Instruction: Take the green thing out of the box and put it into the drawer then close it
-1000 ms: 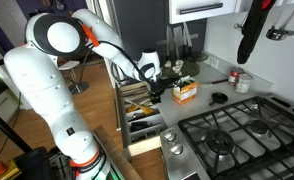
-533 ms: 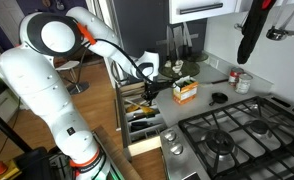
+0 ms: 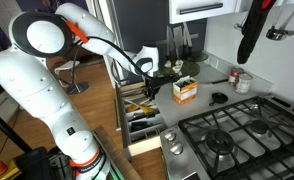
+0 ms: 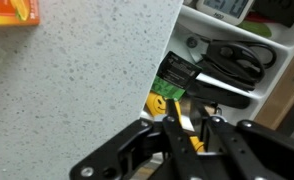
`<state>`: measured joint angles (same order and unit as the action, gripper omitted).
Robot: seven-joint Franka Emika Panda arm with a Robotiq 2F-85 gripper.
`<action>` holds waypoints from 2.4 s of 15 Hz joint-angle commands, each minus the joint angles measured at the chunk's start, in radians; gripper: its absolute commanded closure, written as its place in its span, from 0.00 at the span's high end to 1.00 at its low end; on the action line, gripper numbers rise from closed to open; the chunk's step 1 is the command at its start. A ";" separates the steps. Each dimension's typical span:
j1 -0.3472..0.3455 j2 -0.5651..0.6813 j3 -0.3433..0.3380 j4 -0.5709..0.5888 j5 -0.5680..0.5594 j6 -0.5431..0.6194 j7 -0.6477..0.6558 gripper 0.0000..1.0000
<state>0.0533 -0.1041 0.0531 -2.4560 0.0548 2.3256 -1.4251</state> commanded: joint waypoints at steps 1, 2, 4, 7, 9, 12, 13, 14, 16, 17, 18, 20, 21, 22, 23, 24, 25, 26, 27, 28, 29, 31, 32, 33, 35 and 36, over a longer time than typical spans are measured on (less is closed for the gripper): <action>0.012 -0.006 -0.012 -0.001 -0.002 -0.001 0.002 0.27; 0.012 -0.010 -0.013 -0.003 -0.002 0.000 0.002 0.27; 0.012 -0.010 -0.013 -0.005 -0.002 0.001 0.002 0.27; 0.012 -0.010 -0.013 -0.005 -0.002 0.001 0.002 0.27; 0.013 -0.028 -0.010 -0.005 -0.002 -0.022 0.021 0.53; 0.016 -0.096 0.018 -0.010 -0.049 -0.167 0.256 0.75; 0.026 -0.118 0.028 -0.021 -0.041 -0.202 0.323 0.82; 0.035 -0.134 0.036 -0.024 -0.031 -0.242 0.390 0.88; 0.053 -0.165 0.051 -0.028 -0.013 -0.320 0.521 1.00; 0.062 -0.176 0.057 -0.026 -0.002 -0.351 0.585 1.00; 0.074 -0.184 0.064 -0.026 0.009 -0.375 0.653 1.00; 0.091 -0.190 0.076 -0.033 0.011 -0.398 0.787 1.00; 0.097 -0.160 0.048 -0.003 -0.006 -0.381 0.685 1.00; 0.105 -0.163 0.051 -0.004 -0.007 -0.383 0.704 1.00; 0.108 -0.163 0.050 -0.002 -0.007 -0.383 0.702 1.00; 0.108 -0.162 0.048 -0.001 -0.007 -0.383 0.701 1.00; 0.107 -0.161 0.045 -0.001 -0.007 -0.383 0.699 1.00; 0.106 -0.161 0.042 -0.001 -0.007 -0.383 0.698 1.00; 0.106 -0.161 0.042 -0.001 -0.007 -0.383 0.697 1.00; 0.106 -0.161 0.042 -0.001 -0.007 -0.383 0.697 1.00; 0.106 -0.161 0.042 -0.001 -0.007 -0.383 0.697 1.00; 0.128 -0.184 0.058 -0.051 0.054 -0.321 0.746 1.00; 0.137 -0.204 0.069 -0.084 0.071 -0.280 0.786 1.00; 0.148 -0.218 0.072 -0.111 0.106 -0.252 0.823 1.00; 0.175 -0.257 0.079 -0.183 0.163 -0.162 0.882 1.00; 0.190 -0.275 0.083 -0.219 0.183 -0.109 0.900 1.00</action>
<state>0.2029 -0.2872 0.1297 -2.5471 0.1650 2.0963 -0.5958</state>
